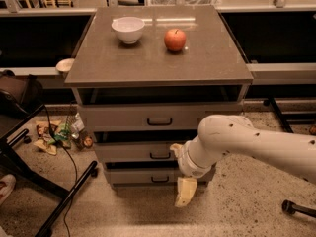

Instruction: Open middle drawer

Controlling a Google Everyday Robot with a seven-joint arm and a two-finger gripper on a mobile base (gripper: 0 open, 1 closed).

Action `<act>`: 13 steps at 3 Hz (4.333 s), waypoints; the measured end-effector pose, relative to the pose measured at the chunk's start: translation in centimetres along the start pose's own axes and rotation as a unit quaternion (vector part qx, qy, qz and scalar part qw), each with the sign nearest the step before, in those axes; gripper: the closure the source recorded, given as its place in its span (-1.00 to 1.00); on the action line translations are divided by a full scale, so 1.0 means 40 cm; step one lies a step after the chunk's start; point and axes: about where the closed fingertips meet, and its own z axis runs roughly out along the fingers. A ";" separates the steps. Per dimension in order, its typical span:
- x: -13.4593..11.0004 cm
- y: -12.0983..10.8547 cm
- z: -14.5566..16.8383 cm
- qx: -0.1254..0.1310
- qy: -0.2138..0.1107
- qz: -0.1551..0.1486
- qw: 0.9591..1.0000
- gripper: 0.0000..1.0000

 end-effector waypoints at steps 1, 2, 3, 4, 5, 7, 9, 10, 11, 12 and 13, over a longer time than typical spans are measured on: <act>0.062 -0.064 0.077 0.017 0.021 -0.011 1.000 -1.00; 0.152 -0.155 0.158 0.040 0.042 -0.035 0.998 -1.00; 0.249 -0.238 0.255 0.046 0.036 -0.032 0.998 -1.00; 0.249 -0.238 0.255 0.046 0.037 -0.032 0.998 -1.00; 0.294 -0.272 0.282 0.059 0.062 -0.050 0.995 -1.00; 0.381 -0.371 0.329 0.090 0.079 -0.095 0.988 -1.00; 0.417 -0.443 0.403 0.077 0.088 -0.091 0.989 -1.00; 0.430 -0.431 0.458 0.056 0.083 -0.077 0.992 -0.62; 0.426 -0.431 0.448 0.056 0.084 -0.077 0.992 -0.16; 0.419 -0.443 0.417 0.070 0.089 -0.077 0.991 0.31; 0.412 -0.423 0.398 0.074 0.089 -0.076 0.990 0.77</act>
Offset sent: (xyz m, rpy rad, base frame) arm 0.1219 -0.0527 -0.1280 -0.1332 -0.1788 0.0453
